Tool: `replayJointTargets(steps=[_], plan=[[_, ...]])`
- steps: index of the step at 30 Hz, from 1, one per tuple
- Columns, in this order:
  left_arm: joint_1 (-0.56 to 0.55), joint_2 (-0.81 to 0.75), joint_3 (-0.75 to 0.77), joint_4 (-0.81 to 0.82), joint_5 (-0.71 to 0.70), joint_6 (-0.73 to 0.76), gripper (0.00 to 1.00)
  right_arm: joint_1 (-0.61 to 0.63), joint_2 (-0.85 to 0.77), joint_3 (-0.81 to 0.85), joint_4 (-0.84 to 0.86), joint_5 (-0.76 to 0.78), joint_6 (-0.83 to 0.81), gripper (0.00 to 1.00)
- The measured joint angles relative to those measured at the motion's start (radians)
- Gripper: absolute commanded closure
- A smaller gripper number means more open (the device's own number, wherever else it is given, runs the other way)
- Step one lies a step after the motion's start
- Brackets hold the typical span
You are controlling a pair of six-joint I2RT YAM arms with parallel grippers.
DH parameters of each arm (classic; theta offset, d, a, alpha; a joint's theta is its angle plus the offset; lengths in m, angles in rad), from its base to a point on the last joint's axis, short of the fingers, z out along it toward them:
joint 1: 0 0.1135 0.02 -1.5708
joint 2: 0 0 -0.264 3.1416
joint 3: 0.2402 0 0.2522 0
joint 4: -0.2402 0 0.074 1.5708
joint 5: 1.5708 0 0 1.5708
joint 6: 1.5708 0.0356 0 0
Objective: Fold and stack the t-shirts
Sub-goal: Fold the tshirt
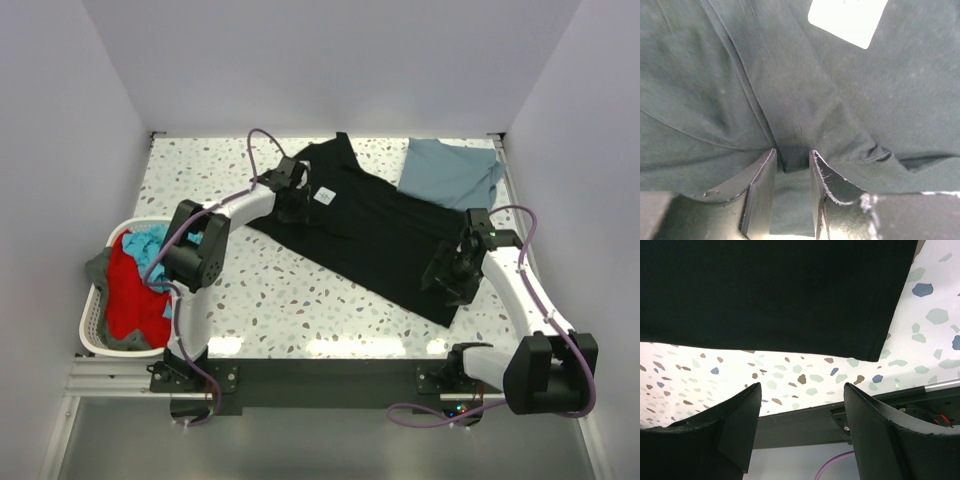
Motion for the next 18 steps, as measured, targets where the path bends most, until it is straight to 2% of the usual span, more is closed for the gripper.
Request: replayJointTargets(steps=[8, 13, 16, 17, 18], plan=[[-0.008, 0.000, -0.021, 0.002, 0.001, 0.000, 0.69, 0.000, 0.000, -0.011, 0.002, 0.000, 0.003, 0.29], [-0.008, 0.000, -0.022, 0.005, 0.000, 0.000, 0.81, 0.000, 0.000, -0.012, 0.003, 0.000, 0.003, 0.29], [-0.008, 0.000, -0.021, 0.007, 0.000, 0.003, 0.93, 0.000, -0.002, -0.013, 0.003, 0.000, 0.003, 0.29], [-0.008, 0.000, -0.019, 0.006, 0.000, 0.004, 1.00, 0.000, -0.003, -0.013, 0.003, 0.000, 0.003, 0.29], [-0.008, 0.000, -0.015, 0.005, 0.000, 0.007, 1.00, 0.000, -0.004, -0.013, 0.003, 0.000, 0.003, 0.29]])
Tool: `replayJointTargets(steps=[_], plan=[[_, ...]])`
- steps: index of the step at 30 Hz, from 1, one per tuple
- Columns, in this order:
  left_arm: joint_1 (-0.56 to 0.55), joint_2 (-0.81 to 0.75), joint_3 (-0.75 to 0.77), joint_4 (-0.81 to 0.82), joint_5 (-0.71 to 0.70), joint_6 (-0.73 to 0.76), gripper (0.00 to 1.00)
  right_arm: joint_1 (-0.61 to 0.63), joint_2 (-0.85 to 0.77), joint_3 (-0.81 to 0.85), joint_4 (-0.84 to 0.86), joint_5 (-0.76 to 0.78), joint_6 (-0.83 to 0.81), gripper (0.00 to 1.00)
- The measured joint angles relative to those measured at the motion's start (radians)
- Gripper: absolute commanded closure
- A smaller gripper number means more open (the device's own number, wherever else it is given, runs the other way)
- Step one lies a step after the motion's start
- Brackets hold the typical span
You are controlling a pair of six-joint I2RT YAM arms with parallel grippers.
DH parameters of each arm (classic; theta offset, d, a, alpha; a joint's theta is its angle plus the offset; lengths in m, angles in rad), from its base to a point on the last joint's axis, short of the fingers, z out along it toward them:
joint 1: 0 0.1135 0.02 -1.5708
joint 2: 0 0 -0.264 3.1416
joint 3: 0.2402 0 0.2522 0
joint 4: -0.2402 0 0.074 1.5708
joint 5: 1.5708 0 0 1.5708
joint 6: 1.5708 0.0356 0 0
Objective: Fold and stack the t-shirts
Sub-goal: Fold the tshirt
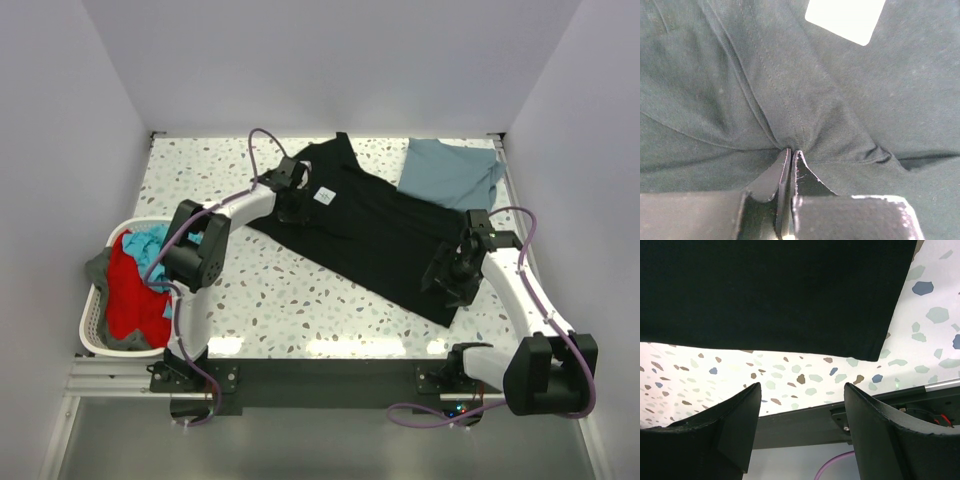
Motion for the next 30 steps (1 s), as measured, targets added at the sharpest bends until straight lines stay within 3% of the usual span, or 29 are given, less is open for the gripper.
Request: replayJointTargets(steps=[17, 30], plan=[[-0.050, 0.103, 0.267, -0.009, 0.062, 0.093, 1.00, 0.000, 0.000, 0.000, 0.000, 0.000, 0.000, 0.29], [-0.084, 0.201, 0.321, -0.017, 0.114, 0.172, 1.00, 0.000, 0.000, 0.000, -0.001, 0.000, 0.000, 0.29]])
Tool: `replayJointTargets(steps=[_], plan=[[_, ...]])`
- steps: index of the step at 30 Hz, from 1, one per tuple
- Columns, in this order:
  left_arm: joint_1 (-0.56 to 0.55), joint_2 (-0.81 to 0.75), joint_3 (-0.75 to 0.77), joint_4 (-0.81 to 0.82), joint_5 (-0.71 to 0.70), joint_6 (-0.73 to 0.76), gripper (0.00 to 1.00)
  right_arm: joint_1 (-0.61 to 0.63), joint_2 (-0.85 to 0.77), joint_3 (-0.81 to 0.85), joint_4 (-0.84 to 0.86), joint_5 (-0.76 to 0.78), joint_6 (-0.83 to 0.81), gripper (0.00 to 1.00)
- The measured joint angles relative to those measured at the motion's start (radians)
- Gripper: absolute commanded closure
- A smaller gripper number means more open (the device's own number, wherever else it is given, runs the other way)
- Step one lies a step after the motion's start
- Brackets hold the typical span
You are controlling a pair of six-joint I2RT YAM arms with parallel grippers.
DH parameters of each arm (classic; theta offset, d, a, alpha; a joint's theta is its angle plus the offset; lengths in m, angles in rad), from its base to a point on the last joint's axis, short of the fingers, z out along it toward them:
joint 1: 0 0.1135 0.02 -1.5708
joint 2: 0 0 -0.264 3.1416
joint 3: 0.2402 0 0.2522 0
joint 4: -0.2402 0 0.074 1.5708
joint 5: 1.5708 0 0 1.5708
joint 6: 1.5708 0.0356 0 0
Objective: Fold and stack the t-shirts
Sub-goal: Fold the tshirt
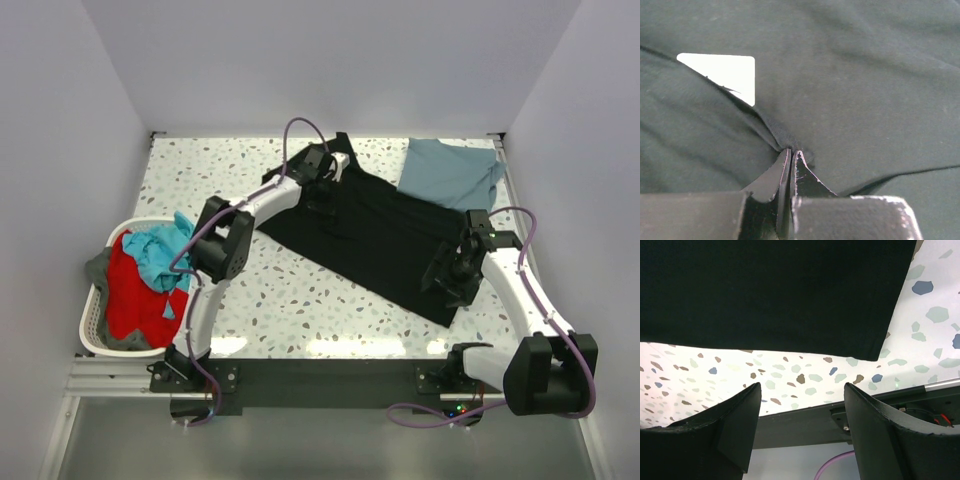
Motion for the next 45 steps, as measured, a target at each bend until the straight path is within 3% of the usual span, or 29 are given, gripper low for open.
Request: replayJointTargets(steps=[21, 24, 28, 31, 34, 40, 45], plan=[[-0.051, 0.014, 0.021, 0.001, 0.045, 0.030, 1.00, 0.000, 0.000, 0.000, -0.004, 0.000, 0.000, 0.29], [-0.056, 0.020, 0.023, -0.003, 0.037, 0.029, 0.87, 0.000, 0.000, 0.000, -0.003, 0.000, 0.000, 0.29], [-0.057, 0.024, 0.031, -0.008, 0.018, 0.022, 0.38, 0.000, 0.000, 0.000, -0.003, 0.000, 0.000, 0.29], [-0.058, 0.023, 0.037, -0.009, 0.006, 0.002, 0.15, 0.000, -0.005, 0.000, -0.003, 0.001, -0.001, 0.29], [-0.057, 0.018, 0.038, -0.008, -0.002, -0.011, 0.00, 0.000, -0.019, 0.006, -0.005, 0.004, -0.005, 0.28], [-0.019, -0.060, 0.029, 0.007, 0.017, -0.060, 0.00, 0.000, -0.031, 0.068, 0.018, 0.000, -0.024, 0.27], [0.122, -0.165, -0.039, 0.080, 0.051, -0.105, 0.00, 0.034, 0.030, 0.092, 0.077, -0.006, -0.032, 0.26]])
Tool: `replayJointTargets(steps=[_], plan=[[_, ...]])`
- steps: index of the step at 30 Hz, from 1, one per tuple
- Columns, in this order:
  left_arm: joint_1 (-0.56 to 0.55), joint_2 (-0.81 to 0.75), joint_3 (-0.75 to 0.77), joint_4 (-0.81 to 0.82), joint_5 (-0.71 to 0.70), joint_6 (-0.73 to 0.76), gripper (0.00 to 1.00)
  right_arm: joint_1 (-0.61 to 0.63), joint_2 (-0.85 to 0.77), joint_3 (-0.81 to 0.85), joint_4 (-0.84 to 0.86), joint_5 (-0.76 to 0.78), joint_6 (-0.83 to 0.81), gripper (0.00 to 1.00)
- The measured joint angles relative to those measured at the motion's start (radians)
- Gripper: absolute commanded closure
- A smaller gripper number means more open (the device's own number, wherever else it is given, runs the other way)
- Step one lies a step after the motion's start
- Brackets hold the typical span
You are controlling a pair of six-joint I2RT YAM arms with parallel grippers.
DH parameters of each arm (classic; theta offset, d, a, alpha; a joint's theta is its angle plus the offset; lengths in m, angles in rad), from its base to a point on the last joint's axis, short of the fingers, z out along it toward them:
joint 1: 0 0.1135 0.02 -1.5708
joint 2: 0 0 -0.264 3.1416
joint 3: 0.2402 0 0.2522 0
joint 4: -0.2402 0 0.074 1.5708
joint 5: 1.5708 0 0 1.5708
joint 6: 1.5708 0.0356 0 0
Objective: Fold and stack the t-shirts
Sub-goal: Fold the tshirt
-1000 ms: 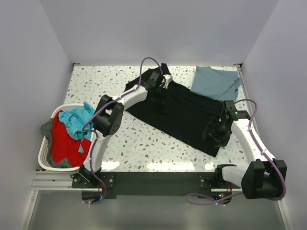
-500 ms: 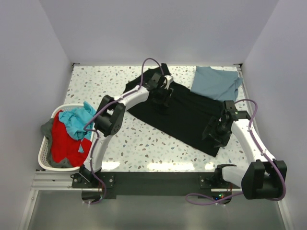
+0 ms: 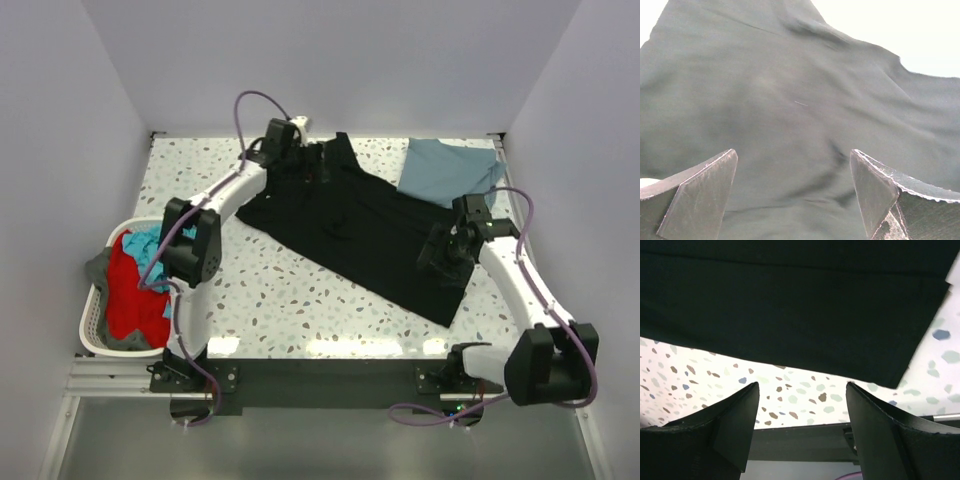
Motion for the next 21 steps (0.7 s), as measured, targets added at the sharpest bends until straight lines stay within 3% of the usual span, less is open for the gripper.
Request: replayJointTargets(steps=[5, 13, 21], plan=[[0.114, -0.001, -0.088, 0.046, 0.003, -0.025, 0.00, 0.088, 0.168, 0.058, 0.083, -0.003, 0.000, 0.26], [0.138, 0.018, -0.251, 0.126, 0.027, -0.076, 0.00, 0.174, 0.414, 0.113, 0.235, -0.002, 0.003, 0.27], [0.175, -0.057, -0.397, 0.237, 0.012, -0.120, 0.00, 0.194, 0.478, 0.049, 0.287, -0.002, 0.020, 0.27]])
